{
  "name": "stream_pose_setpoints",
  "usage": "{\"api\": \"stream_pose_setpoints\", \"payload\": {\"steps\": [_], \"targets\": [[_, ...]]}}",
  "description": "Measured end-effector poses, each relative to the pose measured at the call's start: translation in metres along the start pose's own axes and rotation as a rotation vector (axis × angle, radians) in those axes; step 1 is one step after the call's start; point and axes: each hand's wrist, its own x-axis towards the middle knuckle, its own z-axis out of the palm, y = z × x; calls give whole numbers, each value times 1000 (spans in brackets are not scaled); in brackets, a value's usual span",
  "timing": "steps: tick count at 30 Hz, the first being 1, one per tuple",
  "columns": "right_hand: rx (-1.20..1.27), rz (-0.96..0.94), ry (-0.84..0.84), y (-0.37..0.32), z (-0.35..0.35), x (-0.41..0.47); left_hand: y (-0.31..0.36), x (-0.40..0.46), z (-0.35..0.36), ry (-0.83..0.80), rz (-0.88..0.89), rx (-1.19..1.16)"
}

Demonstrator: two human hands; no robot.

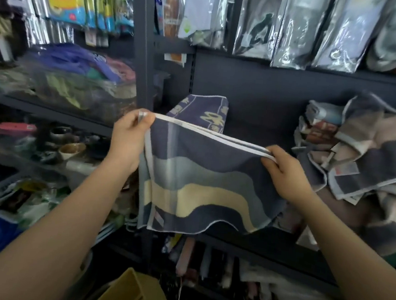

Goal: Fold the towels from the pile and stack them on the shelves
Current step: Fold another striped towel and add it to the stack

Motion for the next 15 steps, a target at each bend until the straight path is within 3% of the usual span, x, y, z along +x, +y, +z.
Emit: {"api": "stream_pose_setpoints", "payload": {"steps": [6, 15], "targets": [[100, -46, 114, -8, -48, 68, 35, 63, 41, -24, 322, 85], [66, -49, 55, 58, -77, 185, 36, 145, 118, 28, 520, 439]]}}
